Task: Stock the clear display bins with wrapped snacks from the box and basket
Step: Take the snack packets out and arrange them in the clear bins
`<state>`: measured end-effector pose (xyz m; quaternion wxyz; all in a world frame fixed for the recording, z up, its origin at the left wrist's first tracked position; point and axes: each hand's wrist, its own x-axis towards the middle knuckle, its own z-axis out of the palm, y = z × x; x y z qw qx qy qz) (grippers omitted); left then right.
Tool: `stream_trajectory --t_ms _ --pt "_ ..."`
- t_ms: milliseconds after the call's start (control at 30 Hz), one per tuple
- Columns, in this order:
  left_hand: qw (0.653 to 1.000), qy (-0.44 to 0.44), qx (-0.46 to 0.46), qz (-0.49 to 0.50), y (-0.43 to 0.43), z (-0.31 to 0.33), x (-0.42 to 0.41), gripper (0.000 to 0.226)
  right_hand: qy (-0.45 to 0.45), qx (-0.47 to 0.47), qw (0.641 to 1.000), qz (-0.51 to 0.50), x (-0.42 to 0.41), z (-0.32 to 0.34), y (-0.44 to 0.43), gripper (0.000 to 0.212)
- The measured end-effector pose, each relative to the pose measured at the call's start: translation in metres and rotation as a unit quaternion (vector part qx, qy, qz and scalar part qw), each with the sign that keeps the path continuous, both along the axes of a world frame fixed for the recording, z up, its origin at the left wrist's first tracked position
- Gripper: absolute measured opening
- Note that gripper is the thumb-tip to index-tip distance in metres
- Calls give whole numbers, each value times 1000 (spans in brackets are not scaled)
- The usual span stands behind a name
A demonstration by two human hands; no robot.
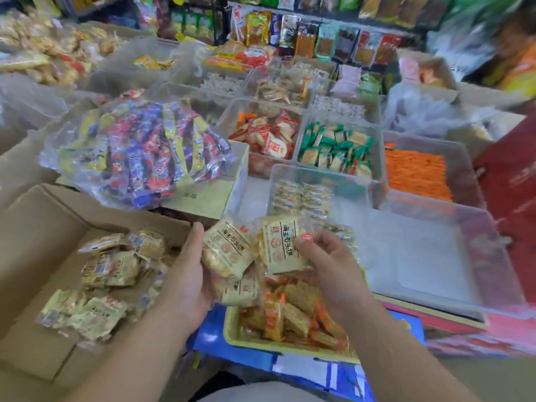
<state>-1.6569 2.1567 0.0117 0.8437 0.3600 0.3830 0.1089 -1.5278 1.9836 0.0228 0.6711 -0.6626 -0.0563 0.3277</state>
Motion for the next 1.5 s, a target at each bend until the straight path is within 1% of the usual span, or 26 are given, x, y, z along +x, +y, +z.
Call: stream_trajectory --t_ms 33,100,133,200,233,267,333,367,433,500,600,700,800,867,933,1000,1067,1133,1167,1200,1267,1300,1367,1433,1500 --pt "1000 0 2 -12 0 -5 6 66 -1 -2 1000 -28 3 -1 -6 43" --pt "998 -1 17 -54 -2 -16 17 59 -30 -24 996 -76 6 -3 -16 47" --pt "997 1 29 -78 -2 -21 22 60 -45 -34 994 -92 7 -6 -22 47" --pt "992 10 39 -117 -6 -29 32 69 -72 -54 991 -101 6 -8 -30 35" --pt "991 13 38 -130 -9 -32 36 68 -80 -75 989 -96 5 -9 -34 27" --pt "989 14 37 -142 -11 -34 41 61 -80 -92 989 -87 5 -10 -39 25" --pt "986 19 36 -163 -18 -39 49 41 -63 -100 991 -59 3 -9 -51 42" --pt "985 24 33 -170 -20 -42 53 34 -70 -115 990 -25 3 -9 -60 51" --pt "983 32 26 -179 -24 -46 58 29 -105 -157 980 57 3 -10 -76 64" --pt "980 33 27 -195 -29 -50 62 30 -132 -177 971 89 4 -13 -87 67" --pt "974 36 34 -222 -41 -55 69 35 -216 -202 953 68 11 -19 -92 61" --pt "974 42 47 -216 -55 -56 82 21 -285 -203 936 45 31 -24 -98 57" --pt "977 52 64 -199 -67 -57 99 12 -339 -237 908 64 59 -29 -109 50" --pt "980 56 59 -183 -72 -57 112 11 -367 -237 898 61 78 -32 -115 41" --pt "983 62 55 -162 -72 -61 126 11 -371 -231 898 40 96 -37 -119 26" --pt "986 76 65 -133 -67 -68 139 12 -340 -233 911 17 113 -39 -121 9" --pt "989 87 73 -99 -58 -74 151 12 -283 -225 932 12 125 -45 -123 13" --pt "991 89 73 -69 -47 -81 162 14 -251 -216 943 13 138 -53 -125 6" --pt "991 95 75 -60 -41 -85 167 15 -248 -211 945 12 144 -57 -125 7" --pt "990 103 78 -55 -35 -88 172 17 -248 -209 946 9 151 -60 -123 14" --pt "988 120 83 -47 -26 -98 178 21 -257 -221 941 7 168 -63 -117 19" --pt "988 126 79 -40 -22 -103 179 22 -279 -233 932 12 178 -64 -112 20" --pt "988 129 73 -37 -18 -111 180 23 -367 -267 890 40 199 -64 -100 23" --pt "989 119 73 -49 -18 -117 179 17 -460 -297 833 79 223 -64 -84 26" --pt "991 102 69 -55 -18 -119 176 15 -537 -338 759 146 247 -67 -67 25"
